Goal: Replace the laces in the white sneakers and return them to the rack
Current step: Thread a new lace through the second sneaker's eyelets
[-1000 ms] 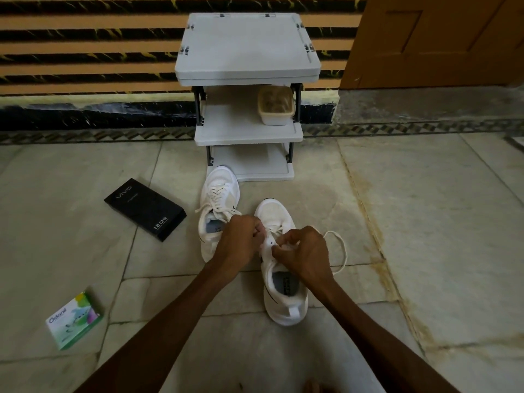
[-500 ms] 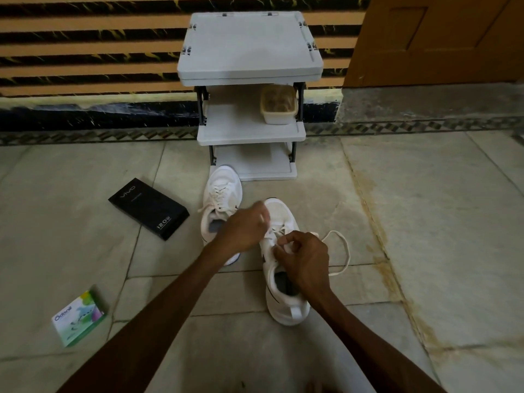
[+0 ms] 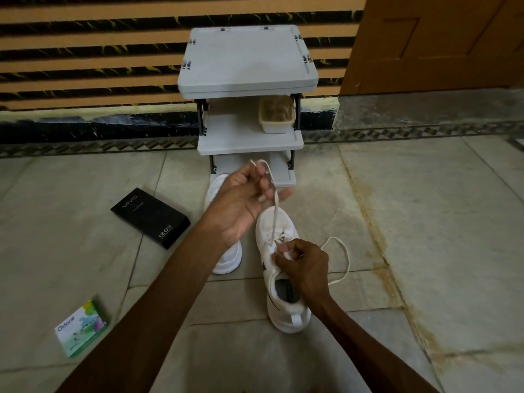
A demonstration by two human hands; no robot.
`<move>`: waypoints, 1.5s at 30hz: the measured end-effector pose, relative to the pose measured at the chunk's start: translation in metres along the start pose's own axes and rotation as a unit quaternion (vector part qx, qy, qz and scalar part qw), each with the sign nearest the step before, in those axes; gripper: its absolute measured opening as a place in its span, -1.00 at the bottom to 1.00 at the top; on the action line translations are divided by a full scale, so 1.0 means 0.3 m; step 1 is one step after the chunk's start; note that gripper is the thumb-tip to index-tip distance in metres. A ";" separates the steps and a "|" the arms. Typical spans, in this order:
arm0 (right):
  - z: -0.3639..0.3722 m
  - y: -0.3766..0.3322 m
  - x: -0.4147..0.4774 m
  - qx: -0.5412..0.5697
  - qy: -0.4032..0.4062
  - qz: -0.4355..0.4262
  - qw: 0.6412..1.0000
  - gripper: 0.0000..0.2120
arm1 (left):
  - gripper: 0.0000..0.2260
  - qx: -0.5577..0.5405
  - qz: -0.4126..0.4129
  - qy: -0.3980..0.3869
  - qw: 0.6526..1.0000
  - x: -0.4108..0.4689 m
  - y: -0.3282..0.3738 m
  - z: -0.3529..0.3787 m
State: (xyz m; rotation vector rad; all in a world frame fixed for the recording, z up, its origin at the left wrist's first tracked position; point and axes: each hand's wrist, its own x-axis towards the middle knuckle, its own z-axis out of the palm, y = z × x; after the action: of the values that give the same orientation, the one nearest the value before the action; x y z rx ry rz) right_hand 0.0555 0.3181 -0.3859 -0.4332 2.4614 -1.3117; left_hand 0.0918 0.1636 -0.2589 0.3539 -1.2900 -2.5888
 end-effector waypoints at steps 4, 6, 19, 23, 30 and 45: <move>0.006 0.007 0.007 -0.009 0.001 0.009 1.000 -0.86 | -0.70 0.130 -0.102 0.030 0.986 -0.034 -0.060 0.019; 0.013 0.013 0.008 -0.009 0.001 0.016 1.000 -0.85 | -0.68 0.047 -0.122 0.039 0.991 -0.046 -0.014 0.037; -0.064 0.000 0.029 -0.094 0.003 -0.028 0.995 -0.83 | -0.73 0.550 -0.059 0.167 0.816 -0.063 -0.021 0.003; -0.098 0.007 0.060 -0.143 -0.060 -0.054 0.986 -0.88 | -0.44 0.650 -0.054 0.183 0.736 -0.061 -0.184 -0.072; -0.116 0.061 0.096 0.035 -0.078 0.065 0.994 -0.96 | -0.47 0.753 0.018 0.165 0.637 -0.069 -0.326 -0.074; -0.122 0.060 0.088 0.118 -0.108 0.093 0.983 -0.97 | -0.81 0.762 0.015 0.093 0.641 0.007 -0.356 -0.081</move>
State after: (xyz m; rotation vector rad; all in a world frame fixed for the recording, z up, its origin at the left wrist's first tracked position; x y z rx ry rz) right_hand 0.0145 0.3440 -0.3851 -0.2629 2.0840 -1.3758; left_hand 0.0874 0.2074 -0.3592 0.7365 -2.9067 -0.6686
